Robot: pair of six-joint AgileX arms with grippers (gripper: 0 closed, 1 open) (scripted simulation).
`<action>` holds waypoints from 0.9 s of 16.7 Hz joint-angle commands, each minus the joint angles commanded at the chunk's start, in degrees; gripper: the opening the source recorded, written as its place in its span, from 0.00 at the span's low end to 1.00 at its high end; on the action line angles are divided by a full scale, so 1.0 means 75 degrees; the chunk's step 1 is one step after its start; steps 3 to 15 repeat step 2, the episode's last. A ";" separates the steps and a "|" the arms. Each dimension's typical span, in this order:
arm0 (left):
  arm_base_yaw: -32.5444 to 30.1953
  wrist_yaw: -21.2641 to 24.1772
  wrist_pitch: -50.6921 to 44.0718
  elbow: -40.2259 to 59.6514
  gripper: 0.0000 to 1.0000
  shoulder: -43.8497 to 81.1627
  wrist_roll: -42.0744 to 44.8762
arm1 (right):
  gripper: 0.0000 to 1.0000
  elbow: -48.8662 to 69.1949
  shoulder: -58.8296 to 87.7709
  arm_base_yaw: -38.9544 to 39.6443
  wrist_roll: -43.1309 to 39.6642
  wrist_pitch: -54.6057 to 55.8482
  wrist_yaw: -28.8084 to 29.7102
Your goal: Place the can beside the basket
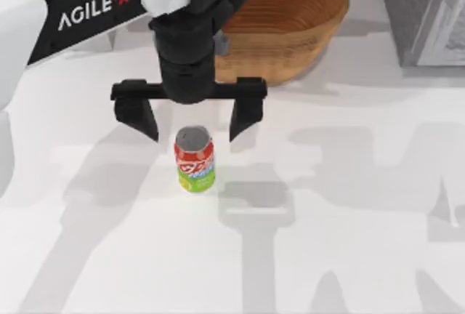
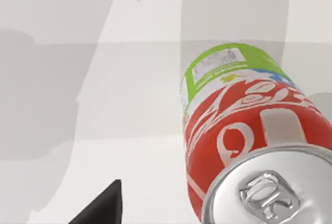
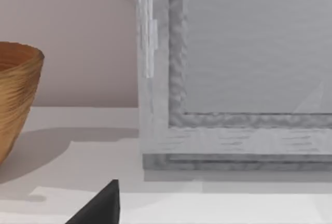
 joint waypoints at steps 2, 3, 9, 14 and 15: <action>-0.0003 0.0002 -0.0163 0.0144 1.00 -0.0033 0.0006 | 1.00 0.0000 0.0000 0.0000 0.0000 0.0000 0.0000; -0.0003 0.0002 -0.0163 0.0144 1.00 -0.0033 0.0006 | 1.00 0.0000 0.0000 0.0000 0.0000 0.0000 0.0000; -0.0003 0.0002 -0.0163 0.0144 1.00 -0.0033 0.0006 | 1.00 0.0000 0.0000 0.0000 0.0000 0.0000 0.0000; -0.0003 0.0002 -0.0163 0.0144 1.00 -0.0033 0.0006 | 1.00 0.0000 0.0000 0.0000 0.0000 0.0000 0.0000; -0.0003 0.0002 -0.0163 0.0144 1.00 -0.0033 0.0006 | 1.00 0.0000 0.0000 0.0000 0.0000 0.0000 0.0000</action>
